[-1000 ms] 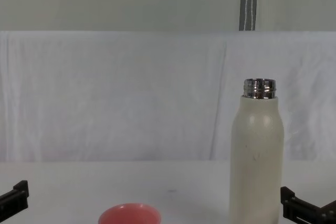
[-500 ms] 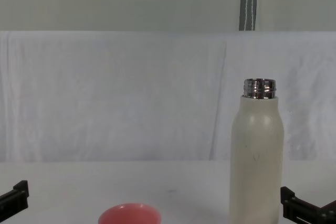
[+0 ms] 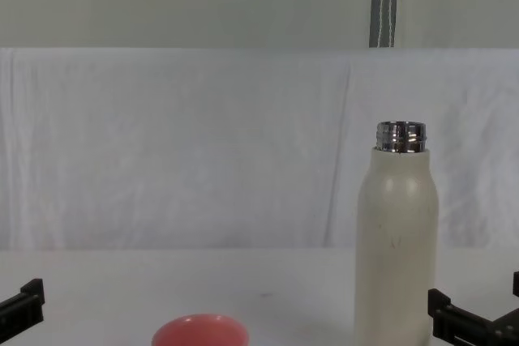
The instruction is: Grasp the thermos with one hand and pour water into the cup lid.
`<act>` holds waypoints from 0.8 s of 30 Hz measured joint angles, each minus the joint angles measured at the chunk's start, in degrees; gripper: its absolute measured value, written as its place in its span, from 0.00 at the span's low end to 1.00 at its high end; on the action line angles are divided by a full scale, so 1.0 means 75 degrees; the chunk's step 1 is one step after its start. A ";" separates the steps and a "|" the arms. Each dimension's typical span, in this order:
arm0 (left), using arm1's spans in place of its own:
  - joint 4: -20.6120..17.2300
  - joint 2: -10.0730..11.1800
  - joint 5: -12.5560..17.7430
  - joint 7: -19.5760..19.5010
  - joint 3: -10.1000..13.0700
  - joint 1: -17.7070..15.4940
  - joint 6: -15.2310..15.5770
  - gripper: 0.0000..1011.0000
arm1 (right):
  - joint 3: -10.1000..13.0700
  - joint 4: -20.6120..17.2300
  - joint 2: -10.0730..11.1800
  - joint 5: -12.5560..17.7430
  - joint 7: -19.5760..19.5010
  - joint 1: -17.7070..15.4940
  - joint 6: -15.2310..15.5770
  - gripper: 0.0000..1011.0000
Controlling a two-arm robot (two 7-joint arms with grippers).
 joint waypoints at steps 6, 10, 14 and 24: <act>0.0000 0.0000 0.0000 0.0000 0.0001 0.0000 0.0000 0.99 | 0.0141 0.0000 -0.0059 0.0447 0.0548 0.0055 0.0194 0.99; 0.0000 0.0000 0.0000 0.0000 0.0001 0.0000 0.0000 0.99 | 0.0196 0.0031 -0.0067 0.0725 0.0938 0.0166 0.0374 0.99; 0.0000 0.0000 0.0000 0.0000 0.0001 0.0000 0.0000 0.99 | 0.0196 0.0087 -0.0056 0.0854 0.1116 0.0272 0.0485 0.99; 0.0000 0.0000 0.0000 0.0000 0.0001 0.0000 0.0000 0.99 | 0.0050 0.0351 0.0013 0.0889 0.1302 0.0614 0.0621 0.99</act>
